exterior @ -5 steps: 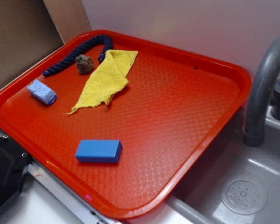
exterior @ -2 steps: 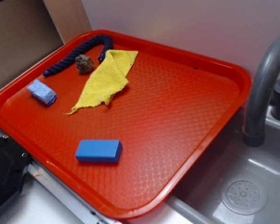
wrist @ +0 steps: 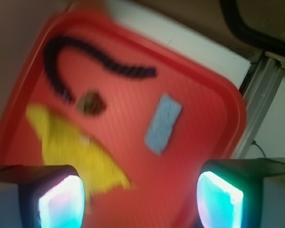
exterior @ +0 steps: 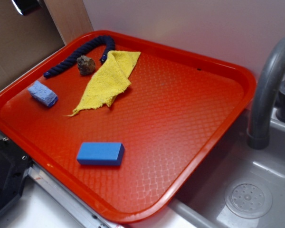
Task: Grab the blue sponge.
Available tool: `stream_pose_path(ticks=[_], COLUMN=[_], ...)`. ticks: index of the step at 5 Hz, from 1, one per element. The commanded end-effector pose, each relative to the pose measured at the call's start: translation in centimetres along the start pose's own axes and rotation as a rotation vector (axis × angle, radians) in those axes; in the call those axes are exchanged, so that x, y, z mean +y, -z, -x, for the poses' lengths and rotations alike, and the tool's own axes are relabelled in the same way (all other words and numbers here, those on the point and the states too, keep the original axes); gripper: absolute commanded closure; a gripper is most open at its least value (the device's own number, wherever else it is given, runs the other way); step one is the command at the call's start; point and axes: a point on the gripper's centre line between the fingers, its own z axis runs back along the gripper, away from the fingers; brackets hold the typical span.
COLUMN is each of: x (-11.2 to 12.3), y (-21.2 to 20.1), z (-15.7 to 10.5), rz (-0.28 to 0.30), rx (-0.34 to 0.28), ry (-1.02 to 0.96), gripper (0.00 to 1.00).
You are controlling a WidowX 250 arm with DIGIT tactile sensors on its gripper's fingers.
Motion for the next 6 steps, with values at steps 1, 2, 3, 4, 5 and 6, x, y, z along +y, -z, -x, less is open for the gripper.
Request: stream_pose_path(ticks=[1, 2, 3, 4, 5, 6], x=[4.1, 3.8, 2.5, 3.3, 4.0, 4.0], y=[3.9, 5.6, 7.3, 8.3, 9.8, 11.1], z=[1.5, 2.2, 0.4, 0.7, 0.3, -0.5], rz=[-0.08, -0.111, -0.129, -0.111, -0.119, -0.14], rx=[-0.104, -0.178, -0.204, -0.191, -0.209, -0.241], ry=[-0.374, -0.414, -0.433, -0.405, -0.393, -0.378], gripper=[0.0, 0.0, 0.0, 0.0, 0.0, 0.0])
